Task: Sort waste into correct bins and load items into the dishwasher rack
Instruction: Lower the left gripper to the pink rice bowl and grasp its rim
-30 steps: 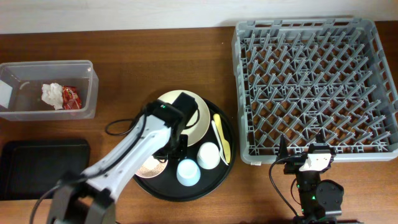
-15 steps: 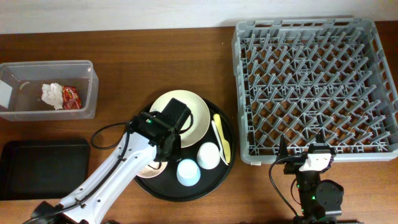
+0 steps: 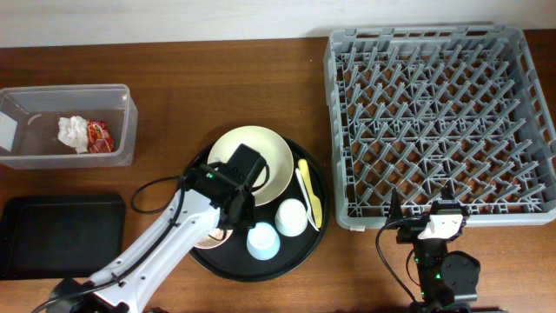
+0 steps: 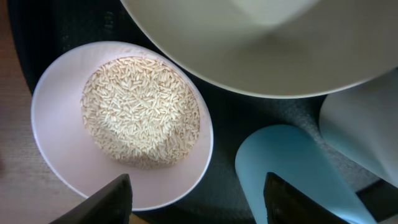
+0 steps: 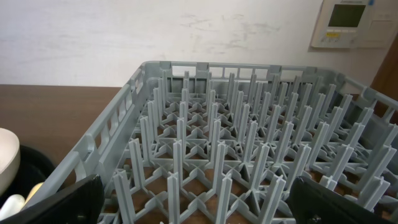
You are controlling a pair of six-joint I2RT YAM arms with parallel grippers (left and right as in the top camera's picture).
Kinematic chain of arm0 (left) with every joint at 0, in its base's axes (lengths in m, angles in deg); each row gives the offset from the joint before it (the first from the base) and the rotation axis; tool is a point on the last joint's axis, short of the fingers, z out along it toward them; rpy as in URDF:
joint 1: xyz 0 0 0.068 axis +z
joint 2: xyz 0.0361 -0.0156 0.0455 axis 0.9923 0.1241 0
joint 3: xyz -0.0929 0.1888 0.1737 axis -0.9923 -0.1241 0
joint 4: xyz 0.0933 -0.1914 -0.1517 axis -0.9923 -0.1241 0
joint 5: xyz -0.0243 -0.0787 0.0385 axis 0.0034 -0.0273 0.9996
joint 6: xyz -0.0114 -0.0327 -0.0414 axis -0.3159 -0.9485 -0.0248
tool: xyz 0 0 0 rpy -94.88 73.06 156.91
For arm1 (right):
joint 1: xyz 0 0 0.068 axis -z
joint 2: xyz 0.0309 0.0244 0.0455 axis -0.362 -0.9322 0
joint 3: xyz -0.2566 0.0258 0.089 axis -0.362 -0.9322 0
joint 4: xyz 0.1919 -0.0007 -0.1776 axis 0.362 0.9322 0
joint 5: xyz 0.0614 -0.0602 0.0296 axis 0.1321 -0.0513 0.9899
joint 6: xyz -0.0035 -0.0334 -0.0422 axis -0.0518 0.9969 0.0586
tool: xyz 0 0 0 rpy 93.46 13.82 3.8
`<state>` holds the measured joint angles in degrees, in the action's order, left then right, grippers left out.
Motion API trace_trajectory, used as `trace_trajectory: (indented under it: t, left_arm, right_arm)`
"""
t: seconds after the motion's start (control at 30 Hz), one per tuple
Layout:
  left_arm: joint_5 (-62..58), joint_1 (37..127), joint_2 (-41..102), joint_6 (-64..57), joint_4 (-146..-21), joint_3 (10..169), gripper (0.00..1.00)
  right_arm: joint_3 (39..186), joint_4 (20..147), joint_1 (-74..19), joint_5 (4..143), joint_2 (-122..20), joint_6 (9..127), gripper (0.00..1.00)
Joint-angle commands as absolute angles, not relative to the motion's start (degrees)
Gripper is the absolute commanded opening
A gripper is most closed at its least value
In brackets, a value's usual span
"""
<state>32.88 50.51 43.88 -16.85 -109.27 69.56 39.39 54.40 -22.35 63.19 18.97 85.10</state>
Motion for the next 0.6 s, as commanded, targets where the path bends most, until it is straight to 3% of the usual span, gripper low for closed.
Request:
trace_trajectory:
  t: [0.0, 0.57]
  left_arm:
    - [32.83, 50.23, 43.55, -17.68, -106.76, 66.78, 0.60]
    - [31.83, 50.23, 46.19, -17.64, -100.46, 63.39, 0.56]
  right_arm:
    - [39.13, 54.73, -22.72, 62.25, 19.30, 84.78, 0.98]
    - [39.13, 54.73, -22.72, 62.25, 19.30, 84.75, 0.98]
